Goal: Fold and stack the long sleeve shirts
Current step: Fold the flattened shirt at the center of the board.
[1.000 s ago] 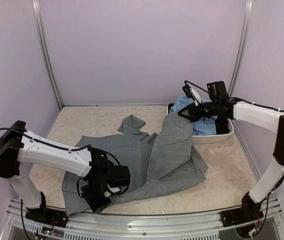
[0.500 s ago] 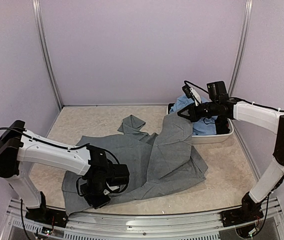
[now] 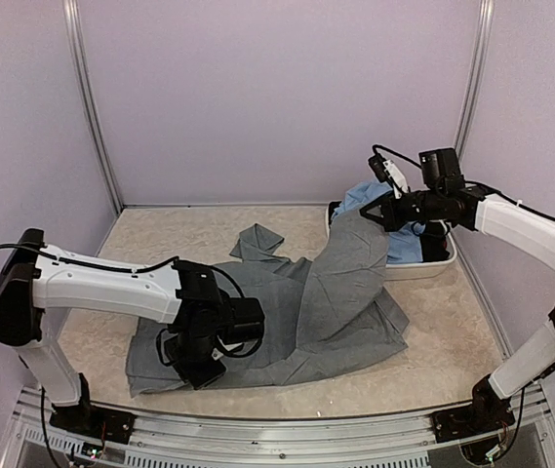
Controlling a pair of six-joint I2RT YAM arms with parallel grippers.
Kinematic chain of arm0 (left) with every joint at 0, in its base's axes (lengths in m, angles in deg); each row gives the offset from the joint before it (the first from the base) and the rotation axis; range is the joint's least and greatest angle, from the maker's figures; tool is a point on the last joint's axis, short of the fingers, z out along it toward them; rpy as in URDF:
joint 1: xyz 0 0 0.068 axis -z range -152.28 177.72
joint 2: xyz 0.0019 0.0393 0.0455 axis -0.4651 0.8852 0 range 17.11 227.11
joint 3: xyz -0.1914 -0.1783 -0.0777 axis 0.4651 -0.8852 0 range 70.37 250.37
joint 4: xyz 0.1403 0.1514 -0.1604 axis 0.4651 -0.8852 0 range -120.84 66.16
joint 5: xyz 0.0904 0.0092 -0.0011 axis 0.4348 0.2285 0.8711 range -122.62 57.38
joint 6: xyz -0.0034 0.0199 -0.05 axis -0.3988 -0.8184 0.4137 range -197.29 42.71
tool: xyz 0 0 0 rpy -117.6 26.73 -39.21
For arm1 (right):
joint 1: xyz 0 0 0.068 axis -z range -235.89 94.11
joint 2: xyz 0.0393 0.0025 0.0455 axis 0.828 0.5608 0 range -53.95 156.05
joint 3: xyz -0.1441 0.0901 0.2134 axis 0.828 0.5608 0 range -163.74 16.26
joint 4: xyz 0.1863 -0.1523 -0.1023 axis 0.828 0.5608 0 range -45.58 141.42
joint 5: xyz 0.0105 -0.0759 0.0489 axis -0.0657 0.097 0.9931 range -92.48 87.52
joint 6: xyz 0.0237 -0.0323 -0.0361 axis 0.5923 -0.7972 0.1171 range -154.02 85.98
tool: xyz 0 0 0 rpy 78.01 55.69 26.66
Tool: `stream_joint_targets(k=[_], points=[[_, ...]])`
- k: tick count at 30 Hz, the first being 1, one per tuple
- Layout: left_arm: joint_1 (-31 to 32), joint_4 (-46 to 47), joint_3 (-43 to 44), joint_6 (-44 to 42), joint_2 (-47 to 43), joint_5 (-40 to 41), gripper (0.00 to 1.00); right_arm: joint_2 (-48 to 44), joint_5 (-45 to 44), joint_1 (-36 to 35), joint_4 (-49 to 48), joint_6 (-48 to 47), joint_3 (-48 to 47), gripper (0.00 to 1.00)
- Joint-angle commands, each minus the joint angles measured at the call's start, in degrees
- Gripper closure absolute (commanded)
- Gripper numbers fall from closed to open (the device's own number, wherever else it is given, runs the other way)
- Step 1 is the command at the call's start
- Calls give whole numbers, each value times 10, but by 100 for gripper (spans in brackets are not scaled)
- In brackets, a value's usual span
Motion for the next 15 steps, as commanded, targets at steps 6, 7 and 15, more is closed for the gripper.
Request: stream_joint_targets(k=[6, 7, 15], points=[[-53, -24, 27, -14, 38, 28, 100, -26, -35, 4, 29, -18, -41, 100], [-60, -24, 29, -13, 37, 33, 100, -26, -39, 4, 33, -19, -46, 100], [-98, -27, 51, -9, 41, 75, 100, -23, -50, 4, 45, -24, -84, 100]])
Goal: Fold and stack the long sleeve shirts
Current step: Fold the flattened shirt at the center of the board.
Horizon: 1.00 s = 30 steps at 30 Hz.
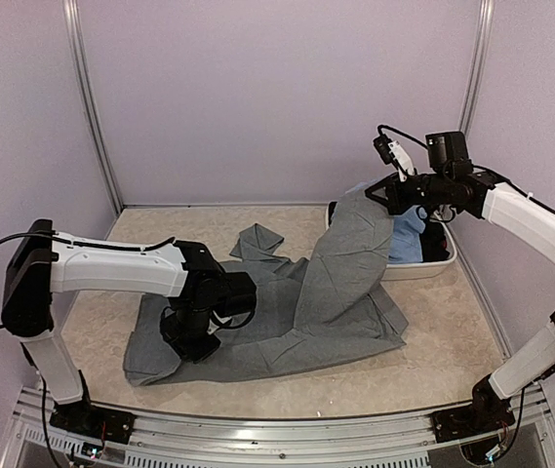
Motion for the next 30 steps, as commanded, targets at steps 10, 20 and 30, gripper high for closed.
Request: stream_joint_targets(k=[10, 20, 30], points=[[9, -13, 82, -9, 83, 44, 100, -27, -28, 3, 33, -17, -25, 100], [-7, -23, 71, 8, 106, 79, 95, -25, -33, 3, 34, -18, -12, 100], [-29, -23, 49, 29, 123, 113, 70, -11, -67, 3, 41, -15, -18, 100]])
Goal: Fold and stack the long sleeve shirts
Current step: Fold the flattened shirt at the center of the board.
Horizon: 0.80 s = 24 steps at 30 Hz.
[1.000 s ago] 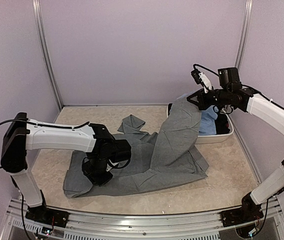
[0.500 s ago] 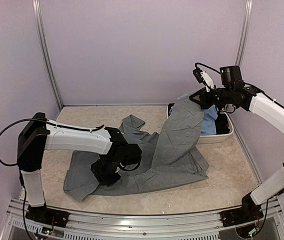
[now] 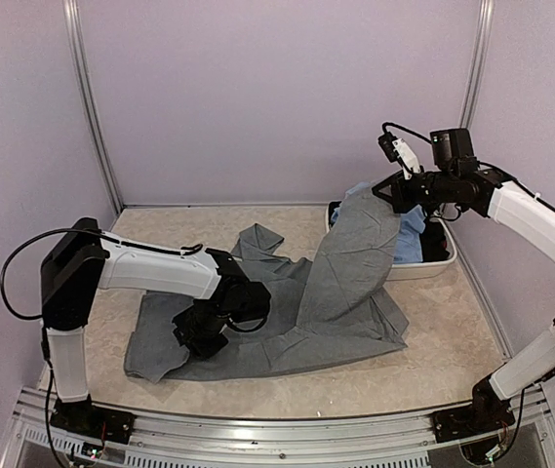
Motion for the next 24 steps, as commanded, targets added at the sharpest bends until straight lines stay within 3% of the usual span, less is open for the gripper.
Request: stream_joint_targets(k=[1, 14, 24], points=[[-11, -9, -15, 17, 8, 25, 68, 7, -28, 3, 9, -2, -2, 100], [-50, -8, -56, 32, -34, 44, 48, 29, -52, 3, 15, 0, -15, 100], [-73, -16, -46, 44, -41, 65, 46, 31, -85, 4, 23, -2, -13, 100]])
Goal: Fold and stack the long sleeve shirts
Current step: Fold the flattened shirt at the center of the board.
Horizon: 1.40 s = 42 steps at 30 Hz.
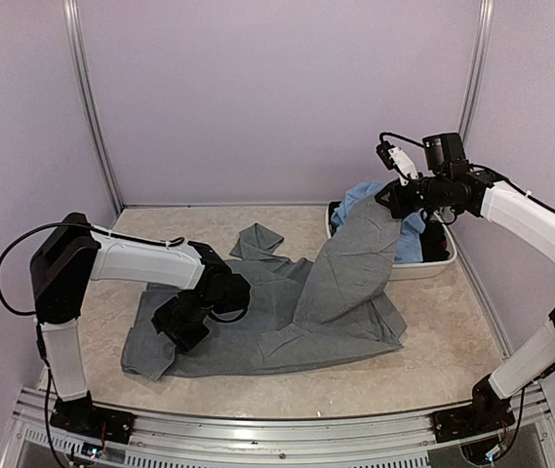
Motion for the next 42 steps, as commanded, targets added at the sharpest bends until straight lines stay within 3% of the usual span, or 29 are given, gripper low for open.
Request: stream_joint_targets(k=[1, 6, 11, 15, 24, 28, 31, 35, 38, 42], points=[[-14, -13, 5, 13, -19, 19, 46, 7, -31, 4, 10, -2, -12, 100], [-27, -6, 8, 0, -45, -4, 48, 8, -51, 4, 14, -3, -14, 100], [-47, 2, -15, -7, -74, -16, 56, 7, -52, 4, 14, -2, -12, 100], [-57, -1, -14, -2, -75, -7, 47, 7, -50, 4, 14, -3, -10, 100], [-83, -1, -11, 1, -89, -2, 45, 8, -33, 4, 12, -3, -12, 100], [-69, 8, 72, 4, -89, 27, 41, 3, -5, 1, 6, -2, -9, 100], [-58, 88, 163, -10, -94, 6, 35, 7, 20, -7, 3, -9, -13, 100], [-75, 246, 215, -47, -130, -106, 23, 0, 121, -12, -21, -40, -2, 100], [-114, 390, 182, -27, -177, -253, 20, -19, 148, -16, -64, -24, 12, 100], [-149, 541, 111, 30, -221, -367, 19, -16, 89, -52, -71, -25, -3, 100]])
